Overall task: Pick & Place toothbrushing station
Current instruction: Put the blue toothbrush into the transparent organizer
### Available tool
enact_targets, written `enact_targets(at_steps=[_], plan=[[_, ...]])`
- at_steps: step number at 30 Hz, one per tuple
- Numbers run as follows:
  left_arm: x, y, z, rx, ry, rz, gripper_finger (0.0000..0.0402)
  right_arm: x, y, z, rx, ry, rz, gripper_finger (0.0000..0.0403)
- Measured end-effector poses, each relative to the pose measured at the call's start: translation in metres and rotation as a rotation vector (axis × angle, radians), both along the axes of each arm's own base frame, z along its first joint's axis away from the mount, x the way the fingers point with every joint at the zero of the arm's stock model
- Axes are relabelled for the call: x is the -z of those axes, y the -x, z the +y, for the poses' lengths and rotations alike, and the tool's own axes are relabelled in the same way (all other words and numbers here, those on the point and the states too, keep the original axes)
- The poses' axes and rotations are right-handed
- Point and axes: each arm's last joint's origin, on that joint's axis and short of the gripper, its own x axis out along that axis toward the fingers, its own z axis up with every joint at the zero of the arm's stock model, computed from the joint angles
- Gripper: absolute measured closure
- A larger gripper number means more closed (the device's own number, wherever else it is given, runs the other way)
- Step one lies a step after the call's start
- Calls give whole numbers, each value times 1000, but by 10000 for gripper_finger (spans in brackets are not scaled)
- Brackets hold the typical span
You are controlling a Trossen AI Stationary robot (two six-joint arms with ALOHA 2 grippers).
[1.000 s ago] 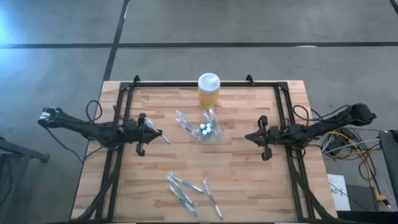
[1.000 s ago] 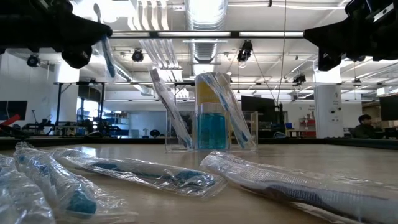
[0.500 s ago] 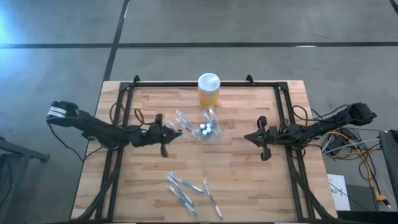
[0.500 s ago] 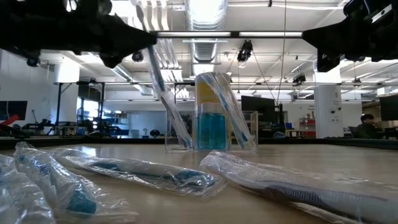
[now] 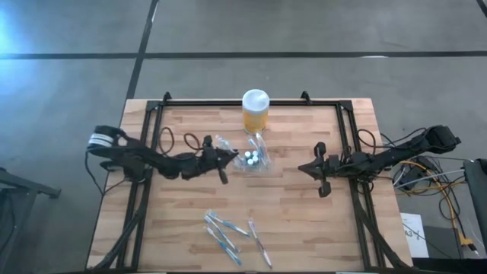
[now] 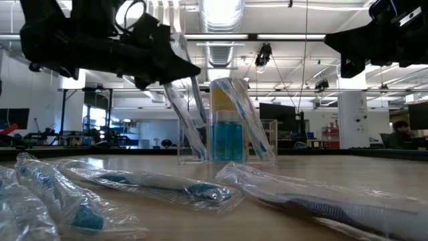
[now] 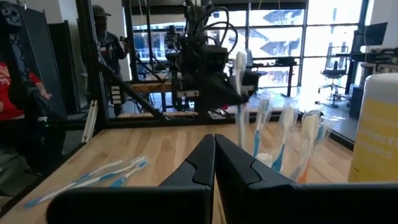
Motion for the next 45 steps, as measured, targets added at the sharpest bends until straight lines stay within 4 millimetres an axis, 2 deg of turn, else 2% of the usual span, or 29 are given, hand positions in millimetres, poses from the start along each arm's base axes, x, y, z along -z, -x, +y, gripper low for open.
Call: enact_targets(at_steps=[6,20,23,28,33,41,45], plan=[[14,-12,1,-66,13,44,376,0,0,0,-1,0,0,394],[43,-18,0,-76,39,133,376,0,0,0,-2,-1,0,394],[44,-18,0,-76,39,137,372,0,0,0,-2,-3,0,394],[37,-17,0,-67,2,141,338,0,0,0,-2,-3,1,394],[29,-14,-2,23,-8,173,307,0,0,0,-2,-3,3,394],[9,-1,-1,24,94,222,251,0,0,0,-3,-7,4,394],[-5,11,0,20,132,242,238,0,0,0,-3,-8,4,394]])
